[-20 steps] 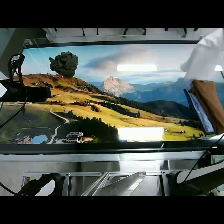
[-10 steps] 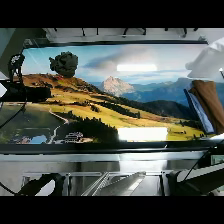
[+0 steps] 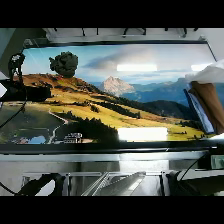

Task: Fold the shirts.

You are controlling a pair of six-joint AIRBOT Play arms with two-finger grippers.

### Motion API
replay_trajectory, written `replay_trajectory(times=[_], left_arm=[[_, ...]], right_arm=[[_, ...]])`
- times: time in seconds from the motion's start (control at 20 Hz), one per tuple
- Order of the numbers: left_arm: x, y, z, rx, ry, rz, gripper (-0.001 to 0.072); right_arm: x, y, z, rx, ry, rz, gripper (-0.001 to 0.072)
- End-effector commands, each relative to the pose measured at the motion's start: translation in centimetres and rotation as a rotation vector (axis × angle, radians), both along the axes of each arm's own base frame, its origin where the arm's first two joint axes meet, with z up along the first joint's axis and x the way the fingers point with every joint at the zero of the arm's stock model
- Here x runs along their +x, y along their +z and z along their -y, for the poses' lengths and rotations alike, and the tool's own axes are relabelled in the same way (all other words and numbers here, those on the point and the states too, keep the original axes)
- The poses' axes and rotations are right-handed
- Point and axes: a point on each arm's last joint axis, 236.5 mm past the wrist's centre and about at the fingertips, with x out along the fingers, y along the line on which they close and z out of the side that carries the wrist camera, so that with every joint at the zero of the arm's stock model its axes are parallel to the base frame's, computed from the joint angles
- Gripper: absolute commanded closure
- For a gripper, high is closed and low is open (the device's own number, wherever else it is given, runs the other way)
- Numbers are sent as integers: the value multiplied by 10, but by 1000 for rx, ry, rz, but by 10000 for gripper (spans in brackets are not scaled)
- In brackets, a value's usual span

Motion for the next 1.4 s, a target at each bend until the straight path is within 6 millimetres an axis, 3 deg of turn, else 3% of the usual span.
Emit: replay_trajectory(times=[0.0, 0.25, 0.5, 0.65, 0.7, 0.75, 0.85, 1.0, 1.1, 1.15, 1.2, 1.35], left_arm=[[9, 6, -1, 8, -6, 46, 691], [17, 11, -2, 16, -9, 88, 691], [15, 10, -1, 16, -16, 82, 692], [14, 10, 5, -11, -21, 77, 692], [14, 10, 5, -11, -21, 77, 691], [14, 10, 7, -11, -27, 77, 691], [11, 9, 13, -10, -42, 67, 692], [7, 7, 18, -7, -60, 48, 692], [4, 6, 19, -8, -63, 38, 691], [1, 5, 19, -8, -65, 26, 691], [-1, 5, 19, -8, -67, 22, 691], [-6, 4, 26, -39, -76, 2, 691]], right_arm=[[-61, -37, 22, 18, -180, -304, 690], [-132, -90, 29, 109, -357, -671, 690], [-145, -117, 26, 174, -397, -771, 690], [-145, -122, 27, 204, -425, -785, 680], [-145, -122, 27, 204, -425, -785, 454], [-145, -121, 27, 200, -422, -783, 2], [-150, -113, 22, 195, -410, -786, 11], [-166, -83, 10, 174, -407, -788, 16], [-168, -52, -8, 166, -410, -711, 75], [-163, -35, -26, 154, -370, -664, 75], [-157, -22, -50, 150, -308, -624, 75], [-136, 6, -148, 91, -49, -555, 75]])
